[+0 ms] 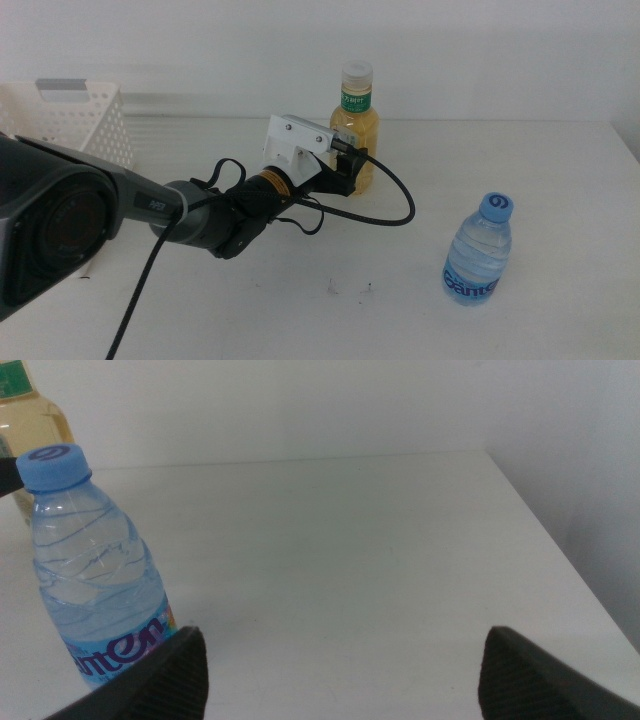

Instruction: Use arms to grab the bottles and put them into the dustbin to the left of the table.

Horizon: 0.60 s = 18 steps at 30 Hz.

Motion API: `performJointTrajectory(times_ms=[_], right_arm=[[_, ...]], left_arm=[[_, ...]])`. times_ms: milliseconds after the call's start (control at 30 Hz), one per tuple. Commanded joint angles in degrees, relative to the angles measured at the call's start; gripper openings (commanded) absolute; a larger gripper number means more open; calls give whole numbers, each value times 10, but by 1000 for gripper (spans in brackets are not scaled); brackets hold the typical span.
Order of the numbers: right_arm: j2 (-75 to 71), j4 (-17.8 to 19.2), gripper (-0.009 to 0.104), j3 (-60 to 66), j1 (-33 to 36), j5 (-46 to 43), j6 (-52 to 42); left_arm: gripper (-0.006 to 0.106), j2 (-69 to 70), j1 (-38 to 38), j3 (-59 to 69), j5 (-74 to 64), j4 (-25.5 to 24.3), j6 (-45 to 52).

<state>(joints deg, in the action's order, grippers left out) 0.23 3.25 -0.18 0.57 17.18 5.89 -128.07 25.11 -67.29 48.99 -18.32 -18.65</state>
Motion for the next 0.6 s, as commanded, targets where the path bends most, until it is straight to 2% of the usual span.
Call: performJointTrajectory(times_ms=[0,567], right_arm=[[-2,4,86,2,-3,-5,-3],[-2,4,86,2,-3,-5,-3]], left_arm=[[94,-8,1,-16,0,4,-14],[94,-76,19,-131,-44,27,-12]])
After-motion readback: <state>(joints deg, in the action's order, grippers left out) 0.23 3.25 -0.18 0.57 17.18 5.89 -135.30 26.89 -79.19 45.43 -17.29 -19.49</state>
